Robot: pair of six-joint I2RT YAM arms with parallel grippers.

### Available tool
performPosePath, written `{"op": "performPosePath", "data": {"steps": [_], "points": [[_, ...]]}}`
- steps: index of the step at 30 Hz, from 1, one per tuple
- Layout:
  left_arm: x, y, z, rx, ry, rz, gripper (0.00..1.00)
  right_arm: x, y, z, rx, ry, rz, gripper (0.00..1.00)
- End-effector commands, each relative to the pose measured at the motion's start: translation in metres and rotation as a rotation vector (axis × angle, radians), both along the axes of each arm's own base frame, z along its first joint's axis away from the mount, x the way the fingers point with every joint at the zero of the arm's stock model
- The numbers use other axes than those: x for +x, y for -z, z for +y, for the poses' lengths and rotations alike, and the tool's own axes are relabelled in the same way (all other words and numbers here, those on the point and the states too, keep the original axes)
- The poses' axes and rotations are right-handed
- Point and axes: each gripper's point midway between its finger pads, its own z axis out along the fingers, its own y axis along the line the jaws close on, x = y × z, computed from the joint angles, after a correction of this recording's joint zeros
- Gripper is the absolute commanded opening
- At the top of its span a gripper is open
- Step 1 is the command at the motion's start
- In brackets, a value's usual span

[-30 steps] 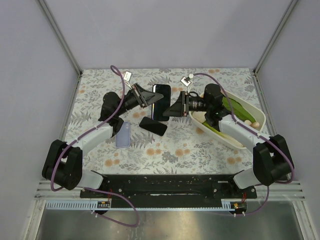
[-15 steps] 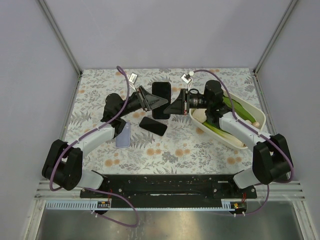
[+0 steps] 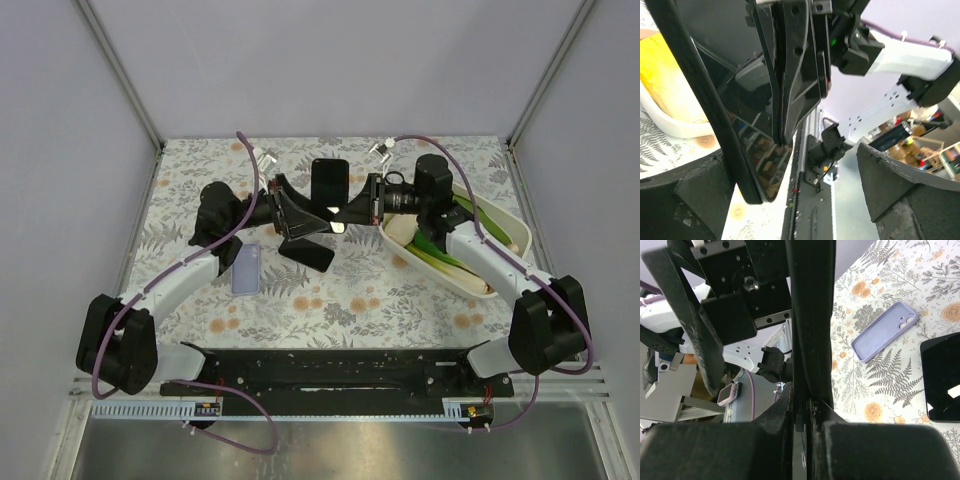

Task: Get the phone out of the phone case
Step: Remove the phone case from the phone.

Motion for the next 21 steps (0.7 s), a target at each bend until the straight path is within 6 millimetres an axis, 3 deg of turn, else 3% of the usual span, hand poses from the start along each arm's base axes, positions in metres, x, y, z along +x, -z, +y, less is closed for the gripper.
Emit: {"op": "performPosePath", "data": {"steps": [1, 7, 13, 21], "points": [[-0.025, -0.005, 0.005, 0.055, 0.097, -0.236, 0.98, 0.012, -0.069, -0.010, 0.116, 0.062, -0.140, 0.00], [-0.011, 0.007, 0.006, 0.089, 0.024, -0.272, 0.89, 0.019, -0.089, -0.017, 0.220, 0.077, -0.031, 0.00], [0.002, -0.003, -0.006, 0.046, -0.040, -0.258, 0.84, 0.025, -0.099, -0.020, 0.304, 0.069, 0.013, 0.00], [0.018, -0.015, -0.028, -0.051, -0.054, -0.101, 0.79, 0.027, -0.104, -0.020, 0.359, 0.075, 0.017, 0.00]]}}
